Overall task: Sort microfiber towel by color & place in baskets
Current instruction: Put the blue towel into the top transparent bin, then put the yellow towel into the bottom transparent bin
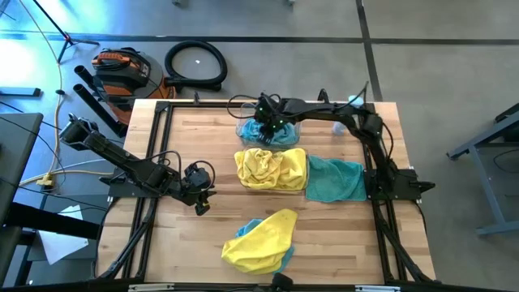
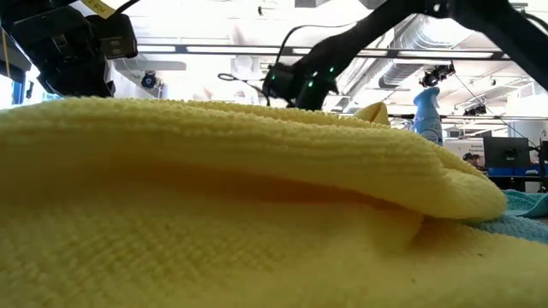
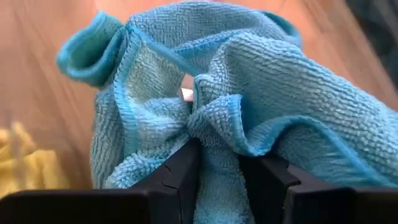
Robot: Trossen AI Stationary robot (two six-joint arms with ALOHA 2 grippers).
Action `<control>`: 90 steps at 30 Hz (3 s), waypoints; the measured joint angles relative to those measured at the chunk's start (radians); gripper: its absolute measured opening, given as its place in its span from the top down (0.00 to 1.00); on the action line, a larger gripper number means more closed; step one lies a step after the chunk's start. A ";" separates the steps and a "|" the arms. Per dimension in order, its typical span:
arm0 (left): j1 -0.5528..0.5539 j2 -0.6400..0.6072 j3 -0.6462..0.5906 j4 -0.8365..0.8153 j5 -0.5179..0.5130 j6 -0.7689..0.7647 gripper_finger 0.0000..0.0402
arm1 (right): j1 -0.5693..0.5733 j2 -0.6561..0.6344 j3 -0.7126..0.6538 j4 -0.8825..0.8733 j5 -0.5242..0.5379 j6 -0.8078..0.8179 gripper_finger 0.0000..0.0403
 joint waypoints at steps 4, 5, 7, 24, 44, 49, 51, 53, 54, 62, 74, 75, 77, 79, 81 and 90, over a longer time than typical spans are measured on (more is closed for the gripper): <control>0.000 0.000 0.000 0.000 0.000 0.000 0.75 | -0.001 0.051 0.002 0.018 -0.013 0.000 0.72; 0.000 0.000 0.000 0.000 0.000 0.000 0.75 | 0.000 0.051 0.002 0.022 -0.009 0.000 0.72; 0.000 0.000 0.000 0.000 0.000 0.000 0.75 | 0.000 0.042 0.000 0.026 -0.009 0.000 0.72; 0.000 0.000 0.000 -0.001 0.000 0.001 0.75 | 0.019 -0.260 0.006 -0.117 -0.009 0.027 0.72; 0.000 0.000 0.000 0.025 -0.069 0.034 0.75 | 0.404 -1.119 -0.852 -0.039 0.351 0.542 0.72; 0.000 0.003 0.016 0.109 -0.089 0.080 0.75 | 0.557 -1.252 -0.976 -0.102 0.451 0.746 0.72; -0.003 0.024 0.061 0.114 -0.090 0.104 0.75 | 0.610 -1.278 -1.019 -0.102 0.475 0.811 0.72; -0.008 0.057 0.121 0.107 -0.094 0.144 0.75 | 0.657 -1.286 -1.053 -0.102 0.507 0.864 0.72; -0.010 0.082 0.155 0.107 -0.101 0.168 0.75 | 0.676 -1.286 -1.068 -0.102 0.524 0.889 0.72; -0.011 0.378 0.492 0.000 -0.065 0.283 0.75 | 0.785 -1.263 -1.141 -0.113 0.598 1.052 0.72; -0.039 0.793 0.857 -0.183 0.137 0.265 0.75 | 0.898 -1.181 -1.152 -0.103 0.681 1.152 0.72; -0.039 0.815 0.867 -0.185 0.162 0.262 0.75 | 0.902 -1.176 -1.152 -0.098 0.683 1.151 0.72; -0.038 0.859 0.882 -0.187 0.208 0.261 0.75 | 0.904 -1.175 -1.151 -0.096 0.683 1.150 0.72; -0.035 0.895 0.887 -0.189 0.236 0.261 0.75 | 0.903 -1.175 -1.151 -0.081 0.685 1.148 0.72; -0.035 0.930 0.893 -0.190 0.246 0.257 0.75 | 0.904 -1.176 -1.151 -0.080 0.683 1.147 0.72; -0.026 0.956 0.893 -0.202 0.365 0.239 0.92 | 0.904 -1.176 -1.151 -0.050 0.677 1.145 0.72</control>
